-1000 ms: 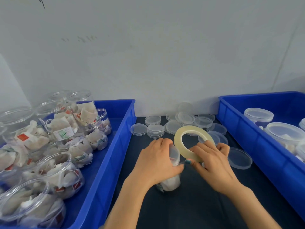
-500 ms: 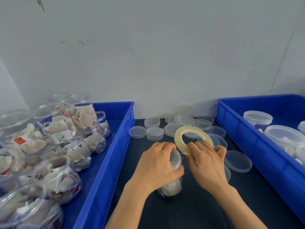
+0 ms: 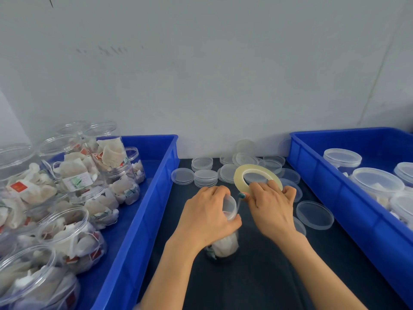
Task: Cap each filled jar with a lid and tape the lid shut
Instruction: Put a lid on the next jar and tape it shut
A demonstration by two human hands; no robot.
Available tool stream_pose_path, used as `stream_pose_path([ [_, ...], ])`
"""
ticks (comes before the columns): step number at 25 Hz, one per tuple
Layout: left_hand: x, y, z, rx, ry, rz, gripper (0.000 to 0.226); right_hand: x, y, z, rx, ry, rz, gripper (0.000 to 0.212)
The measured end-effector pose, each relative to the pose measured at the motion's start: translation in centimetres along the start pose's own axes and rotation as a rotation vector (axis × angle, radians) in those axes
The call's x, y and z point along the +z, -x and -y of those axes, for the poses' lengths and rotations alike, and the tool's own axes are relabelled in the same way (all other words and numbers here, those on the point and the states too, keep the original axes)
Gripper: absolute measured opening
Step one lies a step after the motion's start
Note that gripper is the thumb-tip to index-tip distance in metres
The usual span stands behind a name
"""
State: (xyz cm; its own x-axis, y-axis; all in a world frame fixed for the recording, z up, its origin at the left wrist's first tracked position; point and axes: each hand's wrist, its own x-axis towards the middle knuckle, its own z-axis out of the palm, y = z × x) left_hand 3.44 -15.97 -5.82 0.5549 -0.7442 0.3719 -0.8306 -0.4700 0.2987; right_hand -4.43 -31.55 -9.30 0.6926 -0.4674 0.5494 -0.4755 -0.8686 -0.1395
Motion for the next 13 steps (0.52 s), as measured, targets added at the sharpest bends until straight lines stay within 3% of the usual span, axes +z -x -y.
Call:
stream_pose_path([
  [8, -0.5, -0.1, -0.3, -0.041, 0.006, 0.023, 0.045, 0.7, -1.5, -0.8, 0.005, 0.082, 0.094, 0.027],
  [11, -0.6, 1.6, -0.1, -0.001, 0.035, 0.042, 0.039, -1.1, -3.4, -4.7, 0.27, 0.121, 0.136, 0.019],
  [13, -1.0, 2.2, 0.5, 0.019, 0.034, 0.041, 0.041, -3.0, -4.7, -5.9, 0.219, 0.083, 0.165, 0.02],
])
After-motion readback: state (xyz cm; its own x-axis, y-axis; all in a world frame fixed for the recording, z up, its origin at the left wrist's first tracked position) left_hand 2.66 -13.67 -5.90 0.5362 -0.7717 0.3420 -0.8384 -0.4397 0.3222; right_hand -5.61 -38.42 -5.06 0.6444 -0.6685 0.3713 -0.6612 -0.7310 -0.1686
